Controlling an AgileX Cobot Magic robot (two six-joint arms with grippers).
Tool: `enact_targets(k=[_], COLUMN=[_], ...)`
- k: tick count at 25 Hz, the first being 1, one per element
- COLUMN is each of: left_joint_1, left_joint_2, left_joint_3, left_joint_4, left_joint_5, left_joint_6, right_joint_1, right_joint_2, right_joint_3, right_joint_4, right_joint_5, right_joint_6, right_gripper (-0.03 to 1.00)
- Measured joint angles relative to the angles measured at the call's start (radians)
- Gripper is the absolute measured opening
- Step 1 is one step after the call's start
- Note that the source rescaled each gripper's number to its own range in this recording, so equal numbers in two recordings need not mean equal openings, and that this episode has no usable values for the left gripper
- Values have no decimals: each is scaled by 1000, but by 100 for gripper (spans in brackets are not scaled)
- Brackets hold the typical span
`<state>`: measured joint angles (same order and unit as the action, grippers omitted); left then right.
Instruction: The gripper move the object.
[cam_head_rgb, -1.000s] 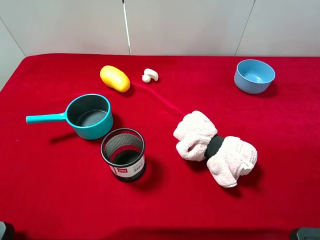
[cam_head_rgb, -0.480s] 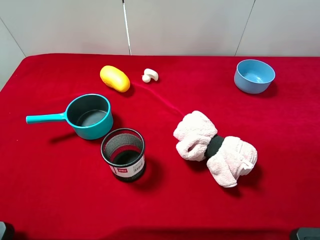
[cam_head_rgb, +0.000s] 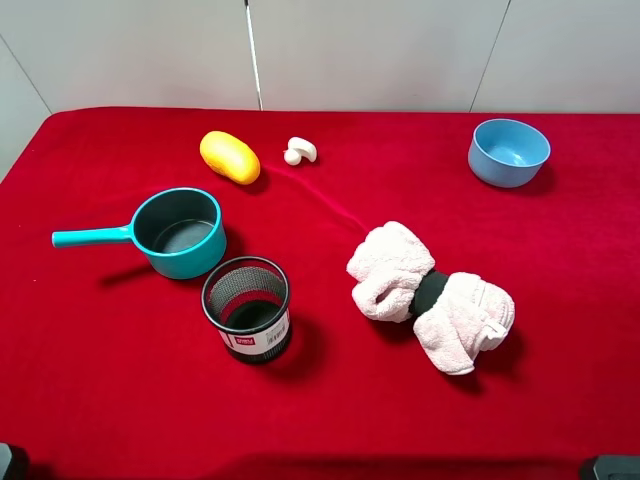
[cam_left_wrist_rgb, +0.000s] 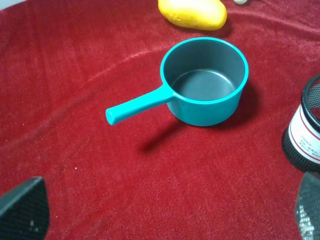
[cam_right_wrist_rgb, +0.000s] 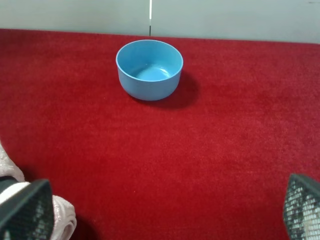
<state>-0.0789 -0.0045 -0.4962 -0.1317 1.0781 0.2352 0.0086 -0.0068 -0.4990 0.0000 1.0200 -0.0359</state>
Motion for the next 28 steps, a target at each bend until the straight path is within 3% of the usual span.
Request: enact_targets(k=[28], left_joint_1=[0], left_joint_2=[0], left_joint_3=[0], left_joint_4=[0], left_joint_5=[0], left_joint_6=[0], right_joint_1=[2], right_joint_2=[0], right_joint_3=[0], right_joint_4=[0], right_joint_5=[-1], right_joint_6=[4], right_gripper=[100])
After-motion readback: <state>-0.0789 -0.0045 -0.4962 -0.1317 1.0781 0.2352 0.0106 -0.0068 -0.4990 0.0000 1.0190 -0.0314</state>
